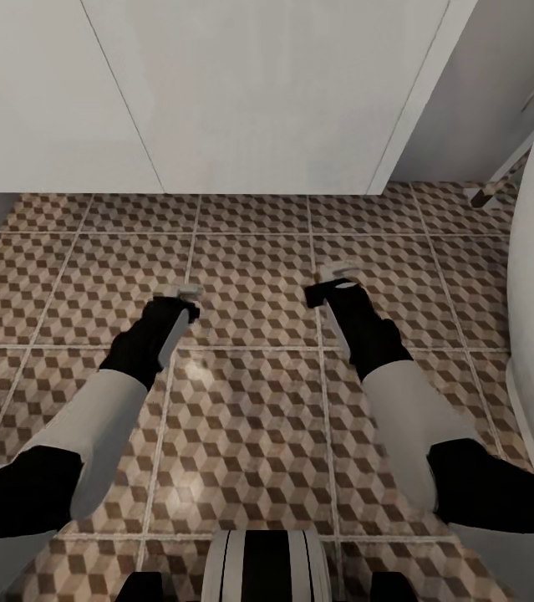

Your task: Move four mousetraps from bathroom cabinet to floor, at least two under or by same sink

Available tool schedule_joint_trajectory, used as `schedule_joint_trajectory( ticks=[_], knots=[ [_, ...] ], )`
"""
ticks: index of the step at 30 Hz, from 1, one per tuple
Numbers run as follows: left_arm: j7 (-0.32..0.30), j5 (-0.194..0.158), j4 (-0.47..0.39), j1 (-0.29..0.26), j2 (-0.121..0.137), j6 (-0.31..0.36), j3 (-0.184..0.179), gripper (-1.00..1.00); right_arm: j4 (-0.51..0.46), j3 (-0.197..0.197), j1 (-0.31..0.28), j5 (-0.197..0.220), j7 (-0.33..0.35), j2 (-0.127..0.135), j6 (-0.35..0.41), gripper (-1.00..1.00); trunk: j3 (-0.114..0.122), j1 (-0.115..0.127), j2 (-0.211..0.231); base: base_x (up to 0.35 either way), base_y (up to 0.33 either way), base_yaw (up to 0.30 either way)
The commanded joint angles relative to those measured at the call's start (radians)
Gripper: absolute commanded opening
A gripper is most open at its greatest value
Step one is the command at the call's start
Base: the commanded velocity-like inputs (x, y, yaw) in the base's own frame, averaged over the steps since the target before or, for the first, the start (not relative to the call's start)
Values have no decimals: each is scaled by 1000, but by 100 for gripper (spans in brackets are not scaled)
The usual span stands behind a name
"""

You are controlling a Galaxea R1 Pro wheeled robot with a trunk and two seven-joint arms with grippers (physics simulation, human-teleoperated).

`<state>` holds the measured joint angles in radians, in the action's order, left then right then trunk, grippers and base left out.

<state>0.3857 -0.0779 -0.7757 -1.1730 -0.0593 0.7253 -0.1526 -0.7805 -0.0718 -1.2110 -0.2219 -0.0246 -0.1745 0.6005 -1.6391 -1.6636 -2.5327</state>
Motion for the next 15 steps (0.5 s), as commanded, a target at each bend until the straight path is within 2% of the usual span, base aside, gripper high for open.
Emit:
schedule_joint_trajectory(
  ticks=[1, 3, 10, 13, 15],
  knots=[
    [26, -10, 12, -4, 0, -43, -3, -100, 34, -2, -19, -2, -3, 0, 6, -100, -1, 0, 0, 0, 0, 0],
    [41, -11, 39, -7, -4, -125, -4, -100, 69, -2, -35, -3, -3, 0, 2, -100, -1, 0, 0, 0, 0, 0],
    [64, -8, 175, -10, -12, -534, -12, -100, 111, -2, -51, -2, -3, 0, -22, -100, -1, 0, 0, 0, 0, 0],
    [65, -7, 182, -10, -9, -615, -15, -100, 112, -2, -51, -2, -3, 0, -23, -100, -1, 0, 0, 0, 0, 0],
    [63, -8, 185, -10, -7, -633, -15, -100, 113, -2, -51, -2, -3, 0, -23, -100, -1, 0, 0, 0, 0, 0]
  ],
)
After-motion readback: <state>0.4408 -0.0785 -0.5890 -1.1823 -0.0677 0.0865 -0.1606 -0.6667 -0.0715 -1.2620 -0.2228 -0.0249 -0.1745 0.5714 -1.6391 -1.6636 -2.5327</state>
